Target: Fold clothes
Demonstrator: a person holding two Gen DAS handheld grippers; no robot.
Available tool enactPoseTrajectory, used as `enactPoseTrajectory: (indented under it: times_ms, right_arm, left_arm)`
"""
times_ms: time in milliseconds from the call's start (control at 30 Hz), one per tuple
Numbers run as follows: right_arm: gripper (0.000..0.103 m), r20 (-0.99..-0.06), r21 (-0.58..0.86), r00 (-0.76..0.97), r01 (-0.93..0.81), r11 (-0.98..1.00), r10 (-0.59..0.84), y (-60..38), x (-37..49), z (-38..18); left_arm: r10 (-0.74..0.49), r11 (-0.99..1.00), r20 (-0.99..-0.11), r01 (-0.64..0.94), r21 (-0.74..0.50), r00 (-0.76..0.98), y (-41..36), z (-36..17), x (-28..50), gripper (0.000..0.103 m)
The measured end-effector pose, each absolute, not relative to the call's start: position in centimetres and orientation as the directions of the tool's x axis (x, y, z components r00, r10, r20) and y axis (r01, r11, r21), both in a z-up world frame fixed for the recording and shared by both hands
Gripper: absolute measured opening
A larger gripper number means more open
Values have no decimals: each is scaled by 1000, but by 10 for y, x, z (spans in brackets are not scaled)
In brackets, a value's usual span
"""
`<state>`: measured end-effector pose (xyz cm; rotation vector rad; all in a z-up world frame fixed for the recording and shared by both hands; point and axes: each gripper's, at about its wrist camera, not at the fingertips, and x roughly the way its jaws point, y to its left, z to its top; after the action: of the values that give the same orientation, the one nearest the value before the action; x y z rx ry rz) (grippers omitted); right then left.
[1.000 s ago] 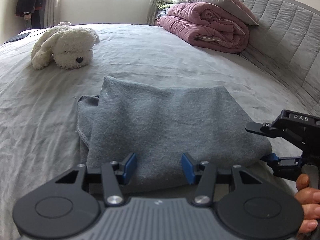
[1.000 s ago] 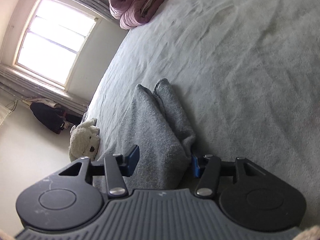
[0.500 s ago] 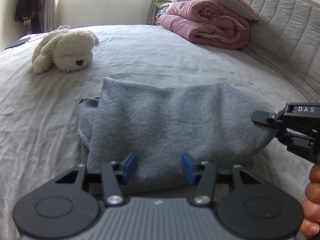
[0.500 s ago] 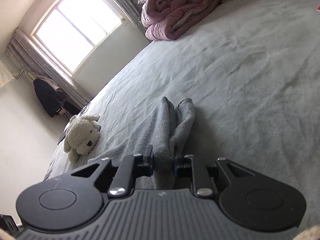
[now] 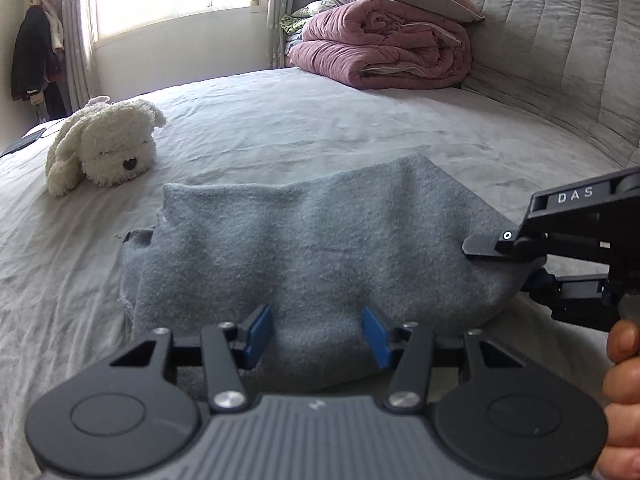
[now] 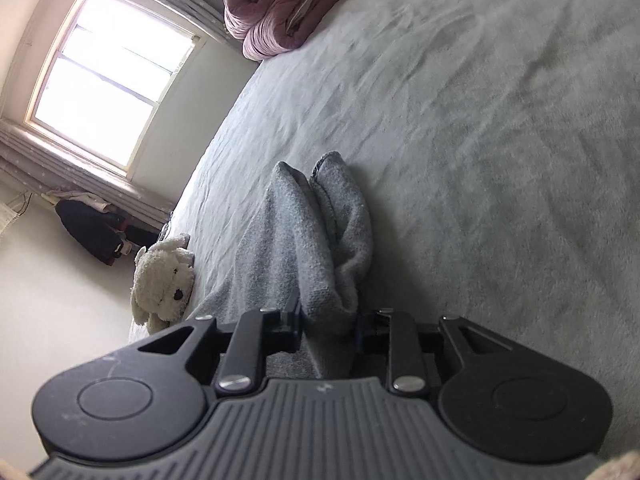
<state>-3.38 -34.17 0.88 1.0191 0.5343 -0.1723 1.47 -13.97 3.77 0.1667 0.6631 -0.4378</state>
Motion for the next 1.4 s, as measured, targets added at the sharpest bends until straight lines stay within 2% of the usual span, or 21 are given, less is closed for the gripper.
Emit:
enactPoseTrajectory:
  times_ms: [133,333,533,633,733,1067,1400]
  right_arm:
    - [24,-492,746,865,360,560,100,-337,-33,14]
    - [27,-480,717,873,330,614,91,-331,-31,22]
    - [27,-469,711,877,309,632,99,-328,-29,27]
    - [27,-477,726,872,322,608,108,-332,-29,24]
    - [27,-493,749,862,351,561,120,-339,-29,17]
    - [27,-510,774,850,386,501,132,-347,-32,11]
    - [27,-512,778,849,390,493,135,-348,-34,11]
  left_arm:
    - [-348,899,-632,437,-16,692,-136,38,18,53]
    - [-352,909,-639,411,-60,684,-132,44,23,53]
    - [-295,912,-639,409,34,711,-147,42,30,53]
    - [-260,904,-634,415,106,728,-159,40,33,54]
    - [-230,909,-641,397,128,732,-167,41,44,56]
    - [-171,942,-664,318,106,728,-188,53,95,58]
    - [-130,949,-701,294,117,701,-203,36,142,59]
